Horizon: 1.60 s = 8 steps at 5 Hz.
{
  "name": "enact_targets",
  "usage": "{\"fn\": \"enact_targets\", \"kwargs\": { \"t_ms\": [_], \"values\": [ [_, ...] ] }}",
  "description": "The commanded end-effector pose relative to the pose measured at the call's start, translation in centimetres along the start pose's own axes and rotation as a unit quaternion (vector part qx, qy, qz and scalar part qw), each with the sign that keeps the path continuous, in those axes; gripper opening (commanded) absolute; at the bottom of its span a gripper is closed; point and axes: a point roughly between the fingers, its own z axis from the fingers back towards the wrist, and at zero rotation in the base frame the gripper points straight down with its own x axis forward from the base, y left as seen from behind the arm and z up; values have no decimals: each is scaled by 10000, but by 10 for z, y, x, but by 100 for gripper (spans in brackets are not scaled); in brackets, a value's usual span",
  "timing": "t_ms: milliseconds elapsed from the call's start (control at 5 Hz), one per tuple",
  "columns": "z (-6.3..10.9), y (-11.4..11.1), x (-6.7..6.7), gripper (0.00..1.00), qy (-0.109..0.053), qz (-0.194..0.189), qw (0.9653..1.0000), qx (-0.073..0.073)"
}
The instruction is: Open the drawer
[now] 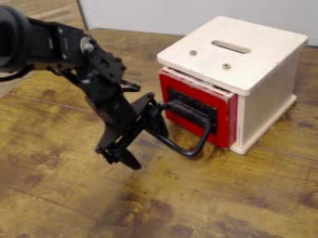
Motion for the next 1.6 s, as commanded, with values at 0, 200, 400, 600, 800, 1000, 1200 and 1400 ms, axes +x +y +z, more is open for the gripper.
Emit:
{"fn": "enact_targets", "kwargs": {
  "t_ms": [0, 200, 400, 600, 800, 1000, 1200, 1400],
  "values": [
    [6, 3, 3, 100, -21, -111, 9999, 32],
    [10, 0, 7, 100, -45, -184, 9998, 74],
    [13, -4, 12, 100, -63, -240, 9996, 115],
    [17, -6, 18, 100, -136, -115, 9998, 131],
    [25, 4, 18, 0, -135, -147, 9997, 163],
    [33, 14, 19, 0, -137, -193, 9995, 194],
    [35, 24, 24, 0, -170, -328, 9990, 233],
    [35, 30, 29, 0, -199, -479, 9983, 272]
  ]
}}
